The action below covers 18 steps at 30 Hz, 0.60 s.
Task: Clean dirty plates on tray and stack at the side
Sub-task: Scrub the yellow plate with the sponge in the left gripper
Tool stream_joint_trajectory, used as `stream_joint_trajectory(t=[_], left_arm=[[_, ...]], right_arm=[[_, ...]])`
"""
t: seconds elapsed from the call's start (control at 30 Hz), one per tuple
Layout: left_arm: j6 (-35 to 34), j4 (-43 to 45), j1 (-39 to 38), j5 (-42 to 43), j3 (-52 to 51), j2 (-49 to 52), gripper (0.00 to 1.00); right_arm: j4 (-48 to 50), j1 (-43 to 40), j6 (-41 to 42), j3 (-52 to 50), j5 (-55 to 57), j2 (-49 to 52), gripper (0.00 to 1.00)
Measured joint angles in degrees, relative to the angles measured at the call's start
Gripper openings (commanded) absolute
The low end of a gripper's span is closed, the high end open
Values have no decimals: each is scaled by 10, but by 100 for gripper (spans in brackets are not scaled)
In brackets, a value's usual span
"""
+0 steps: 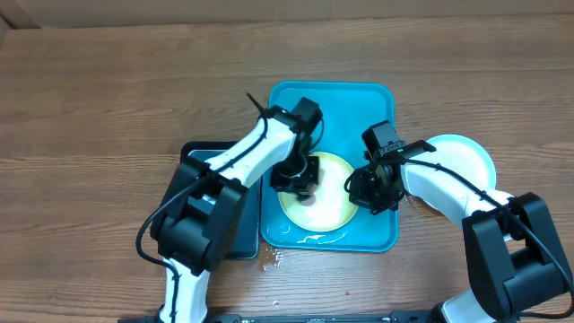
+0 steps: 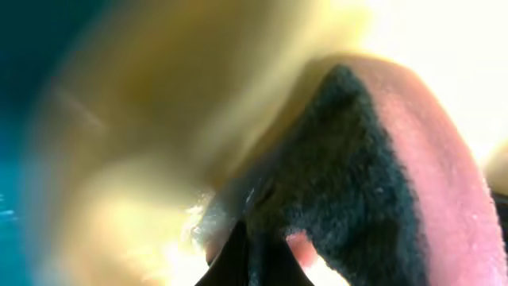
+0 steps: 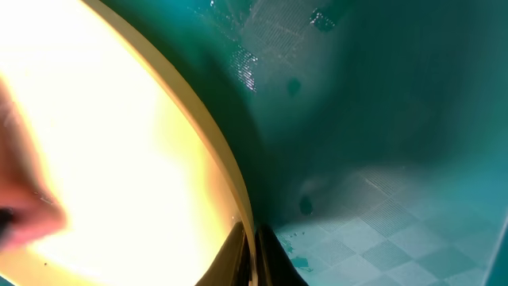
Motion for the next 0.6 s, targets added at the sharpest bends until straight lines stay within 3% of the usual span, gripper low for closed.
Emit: stream_joint_trajectory(t=[0.1,0.3,0.47,0.6], left_arm=[[0,-32,14,-62,5,0,4],[17,-38,12,-81,9,0,4],[63,3,18,-8,-4,0,4],[76,109,9,118,-33,-3,4]], right_arm=[[0,0,0,0,0,0,4],[0,0,0,0,-3,0,4],[0,0,0,0,-2,0,4],[-1,-1,0,0,2,0,4]])
